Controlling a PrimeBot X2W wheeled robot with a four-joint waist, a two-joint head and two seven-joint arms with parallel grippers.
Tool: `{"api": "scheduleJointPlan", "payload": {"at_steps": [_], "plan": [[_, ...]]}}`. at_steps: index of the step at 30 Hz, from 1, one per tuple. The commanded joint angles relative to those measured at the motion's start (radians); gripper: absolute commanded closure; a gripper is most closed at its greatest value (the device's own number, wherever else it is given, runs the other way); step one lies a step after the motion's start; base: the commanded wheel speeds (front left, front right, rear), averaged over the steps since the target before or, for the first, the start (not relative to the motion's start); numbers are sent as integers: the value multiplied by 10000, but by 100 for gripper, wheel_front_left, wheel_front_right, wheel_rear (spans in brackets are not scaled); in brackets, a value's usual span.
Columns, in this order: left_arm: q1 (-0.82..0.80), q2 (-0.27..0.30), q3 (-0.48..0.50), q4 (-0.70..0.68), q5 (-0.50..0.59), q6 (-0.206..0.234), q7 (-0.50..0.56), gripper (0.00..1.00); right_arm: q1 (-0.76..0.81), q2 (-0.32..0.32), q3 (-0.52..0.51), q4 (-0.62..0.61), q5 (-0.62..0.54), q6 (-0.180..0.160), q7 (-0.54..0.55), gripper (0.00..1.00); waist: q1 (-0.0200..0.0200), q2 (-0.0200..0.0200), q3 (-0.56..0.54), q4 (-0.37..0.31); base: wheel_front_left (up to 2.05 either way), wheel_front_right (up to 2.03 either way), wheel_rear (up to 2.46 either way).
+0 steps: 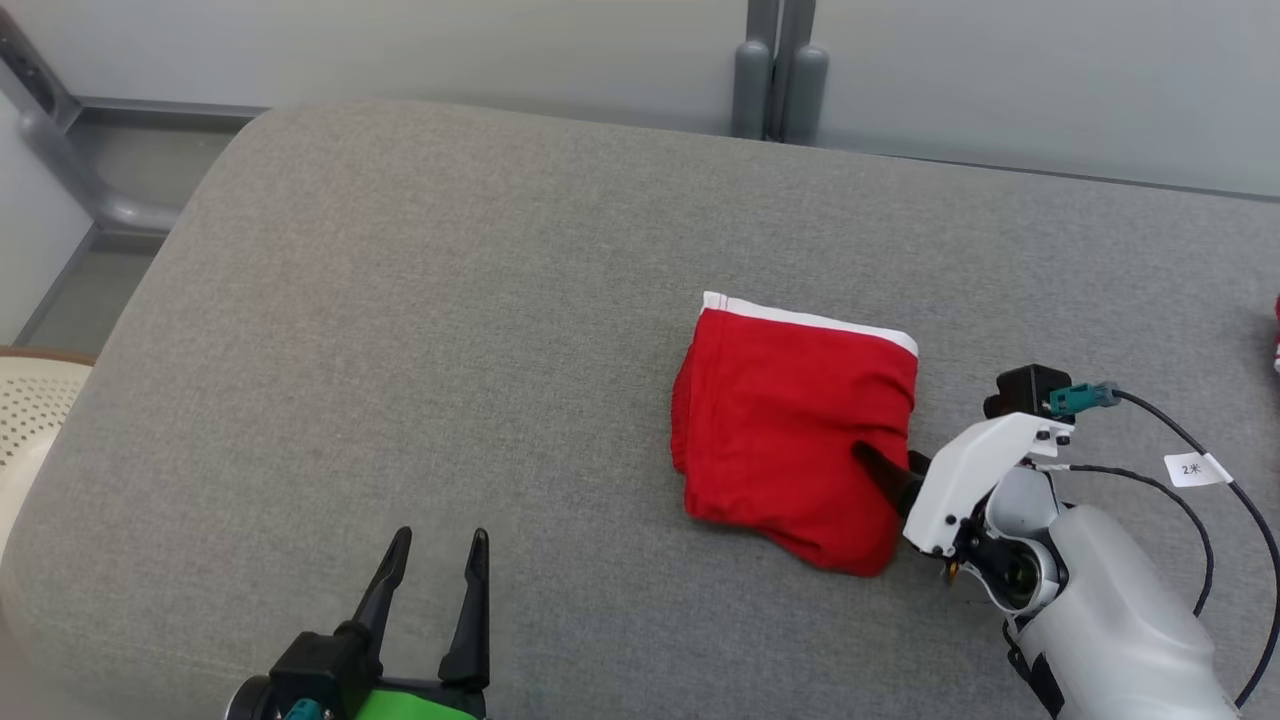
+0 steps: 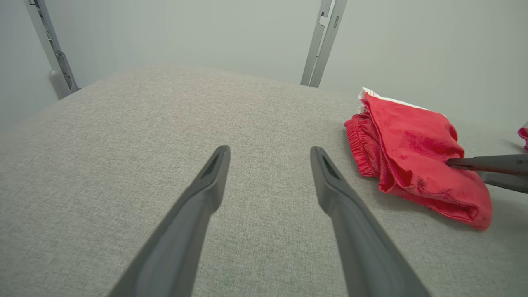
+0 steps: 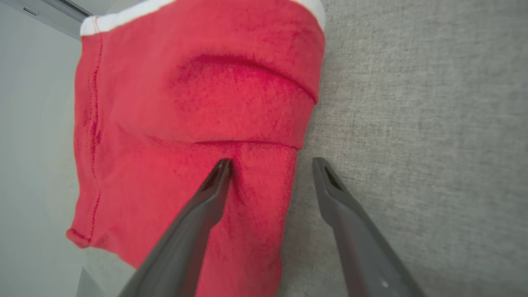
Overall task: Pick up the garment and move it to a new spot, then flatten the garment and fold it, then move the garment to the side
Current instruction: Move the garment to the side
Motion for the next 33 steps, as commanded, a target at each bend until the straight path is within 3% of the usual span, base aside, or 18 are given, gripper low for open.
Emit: {"api": "scheduleJointPlan", "payload": {"at_steps": [1, 2, 3, 4, 8, 10, 18, 19, 32, 33], "plan": [[-143, 20, -15, 7, -109, 60, -22, 0, -257, -12, -139, 294, -66, 0, -17, 0, 0, 0, 388, 403, 0, 0, 0], [-160, 19, -15, -1, -122, 87, -22, 0, -421, 107, -221, 521, 52, 0, -20, 0, 0, 0, 420, 401, 0, 0, 0], [-159, 20, 9, -20, -134, 123, -22, 0, -547, 185, -299, 667, 175, -1, -13, 59, 0, 0, 457, 359, 0, 0, 0], [-162, 20, 33, -34, -161, 139, -22, 0, -700, 244, -379, 801, 291, -1, -86, 100, 0, 0, 499, 277, 0, 0, 0], [-162, 19, 146, -181, -255, 286, -22, 0, -1265, 249, -415, 670, 688, 0, -92, 100, 0, 0, 638, -366, 0, 0, 0], [-125, 19, 256, -290, -274, 324, -22, 0, -1441, -102, -197, 377, 704, -1, 86, 100, 0, 0, 719, -921, 0, 0, 0], [-648, 20, 433, -540, -399, 204, -22, 0, -2325, -2083, -263, -736, 335, -1, 1050, 100, 0, 0, 1517, -3001, 0, 0, 0], [-1192, 20, 13, -396, -426, 47, -20, 0, -2897, -2867, -623, -972, -114, 0, 1489, 100, 0, 0, 2029, -3422, 0, 0, 0], [-1666, 31, -181, -33, -60, -156, -22, 0, -4204, -4196, -1867, -828, -2267, -1, 2758, 100, 0, 0, 2961, -3153, 0, 0, 0], [-1675, 30, -138, -23, -36, -164, -23, 0, -4207, -4243, -1878, -870, -2403, -1, 2808, 94, 0, 0, 2985, -3105, 0, 0, 0]]}}
